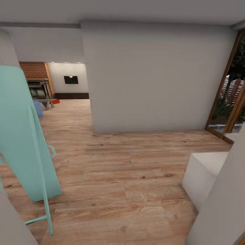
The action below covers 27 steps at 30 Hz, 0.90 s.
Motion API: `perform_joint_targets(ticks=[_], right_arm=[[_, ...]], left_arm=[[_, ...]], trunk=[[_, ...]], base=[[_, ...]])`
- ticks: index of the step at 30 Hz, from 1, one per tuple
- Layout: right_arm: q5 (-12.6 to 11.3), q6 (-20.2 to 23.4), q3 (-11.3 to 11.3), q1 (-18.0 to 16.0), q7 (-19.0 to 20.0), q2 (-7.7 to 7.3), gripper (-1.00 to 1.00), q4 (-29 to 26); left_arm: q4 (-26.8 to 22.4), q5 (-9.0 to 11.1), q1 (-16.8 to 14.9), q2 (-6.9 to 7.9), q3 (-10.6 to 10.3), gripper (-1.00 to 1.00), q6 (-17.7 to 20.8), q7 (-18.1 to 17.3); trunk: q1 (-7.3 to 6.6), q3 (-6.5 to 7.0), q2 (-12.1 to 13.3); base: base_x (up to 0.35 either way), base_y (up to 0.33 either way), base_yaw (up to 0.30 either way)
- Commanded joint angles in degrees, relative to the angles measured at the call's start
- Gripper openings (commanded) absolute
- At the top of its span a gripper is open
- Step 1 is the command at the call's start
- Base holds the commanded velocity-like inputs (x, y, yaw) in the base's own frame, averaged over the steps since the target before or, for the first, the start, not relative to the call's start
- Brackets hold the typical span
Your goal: Move the two storage containers from the living room to the garage. In the garage, place one container on the floor and stack the other container on top of it (either order is fine).
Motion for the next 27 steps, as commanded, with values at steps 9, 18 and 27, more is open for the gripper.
perform_joint_targets(ticks=[9,18,27], right_arm=[[-0.4,-0.3,0.6,-0.1,0.0,0.11,1.00,0.2],[-0.4,-0.3,0.6,-0.1,0.0,0.12,1.00,0.2],[-0.4,-0.3,0.6,-0.1,0.0,0.12,1.00,0.2]], left_arm=[[0.0,0.0,0.0,0.00,0.1,1.00,0.0,0.0],[0.0,0.0,0.0,0.00,0.0,1.00,0.0,0.0],[0.0,0.0,0.0,0.00,0.0,1.00,0.0,0.0]], trunk=[[0.03,-0.06,0.0],[0.03,-0.06,0.0],[0.03,-0.06,0.0]], base=[[0.323,0.000,0.000],[0.323,0.000,0.000],[0.323,0.000,0.000]])
